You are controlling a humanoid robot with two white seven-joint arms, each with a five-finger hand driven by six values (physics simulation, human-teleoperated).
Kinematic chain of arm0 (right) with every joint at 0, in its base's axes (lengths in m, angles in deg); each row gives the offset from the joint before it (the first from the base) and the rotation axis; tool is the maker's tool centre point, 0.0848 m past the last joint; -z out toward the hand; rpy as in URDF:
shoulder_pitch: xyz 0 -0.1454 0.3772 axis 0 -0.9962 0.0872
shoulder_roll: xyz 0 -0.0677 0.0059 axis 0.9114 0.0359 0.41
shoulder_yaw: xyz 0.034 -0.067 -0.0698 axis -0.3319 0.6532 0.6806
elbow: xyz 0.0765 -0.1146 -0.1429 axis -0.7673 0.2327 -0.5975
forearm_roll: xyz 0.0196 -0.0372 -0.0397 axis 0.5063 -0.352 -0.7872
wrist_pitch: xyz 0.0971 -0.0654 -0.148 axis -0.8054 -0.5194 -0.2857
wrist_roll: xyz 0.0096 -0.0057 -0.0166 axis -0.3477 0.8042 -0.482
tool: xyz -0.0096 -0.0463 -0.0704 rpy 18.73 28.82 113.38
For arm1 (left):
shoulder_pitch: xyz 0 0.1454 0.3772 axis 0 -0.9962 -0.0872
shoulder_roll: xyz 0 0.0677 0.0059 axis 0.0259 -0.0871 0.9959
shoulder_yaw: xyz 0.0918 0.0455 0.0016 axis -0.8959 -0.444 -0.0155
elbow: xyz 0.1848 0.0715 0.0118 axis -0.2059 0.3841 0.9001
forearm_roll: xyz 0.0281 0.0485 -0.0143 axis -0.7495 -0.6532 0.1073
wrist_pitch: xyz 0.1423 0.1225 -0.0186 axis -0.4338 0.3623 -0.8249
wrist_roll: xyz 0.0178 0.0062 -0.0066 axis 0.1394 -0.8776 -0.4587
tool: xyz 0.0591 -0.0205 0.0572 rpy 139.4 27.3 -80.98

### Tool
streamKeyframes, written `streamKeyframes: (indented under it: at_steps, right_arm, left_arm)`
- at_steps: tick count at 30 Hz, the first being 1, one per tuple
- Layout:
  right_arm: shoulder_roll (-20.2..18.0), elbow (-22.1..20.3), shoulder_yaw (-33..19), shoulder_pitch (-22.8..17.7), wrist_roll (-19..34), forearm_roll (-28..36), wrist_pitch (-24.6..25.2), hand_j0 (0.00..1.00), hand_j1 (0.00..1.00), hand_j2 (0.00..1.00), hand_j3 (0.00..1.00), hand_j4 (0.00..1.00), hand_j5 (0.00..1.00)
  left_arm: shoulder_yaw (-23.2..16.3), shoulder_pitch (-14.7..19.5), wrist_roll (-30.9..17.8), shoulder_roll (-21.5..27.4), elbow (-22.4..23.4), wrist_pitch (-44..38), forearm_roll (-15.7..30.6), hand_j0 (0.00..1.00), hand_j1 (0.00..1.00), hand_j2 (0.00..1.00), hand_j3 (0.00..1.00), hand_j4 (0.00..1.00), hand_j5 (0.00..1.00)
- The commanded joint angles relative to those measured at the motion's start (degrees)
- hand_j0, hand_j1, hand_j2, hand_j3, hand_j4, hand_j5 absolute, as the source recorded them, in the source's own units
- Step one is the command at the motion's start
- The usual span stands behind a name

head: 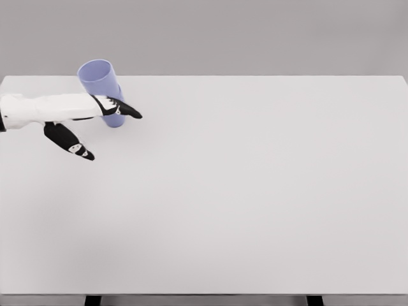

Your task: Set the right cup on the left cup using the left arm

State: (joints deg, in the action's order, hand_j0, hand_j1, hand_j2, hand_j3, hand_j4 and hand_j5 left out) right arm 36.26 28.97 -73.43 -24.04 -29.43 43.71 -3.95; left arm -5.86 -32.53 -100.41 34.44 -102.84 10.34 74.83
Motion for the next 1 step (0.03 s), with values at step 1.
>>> streamKeyframes:
  at_steps: [1]
  right_arm:
    - [0.0,0.0,0.0,0.0,0.0,0.0,0.0,1.0,1.0,1.0,1.0,1.0,1.0]
  left_arm:
    - [5.8,-0.7,0.0,2.8,-6.0,-0.2,1.0,1.0,1.0,1.0,1.0,1.0,1.0]
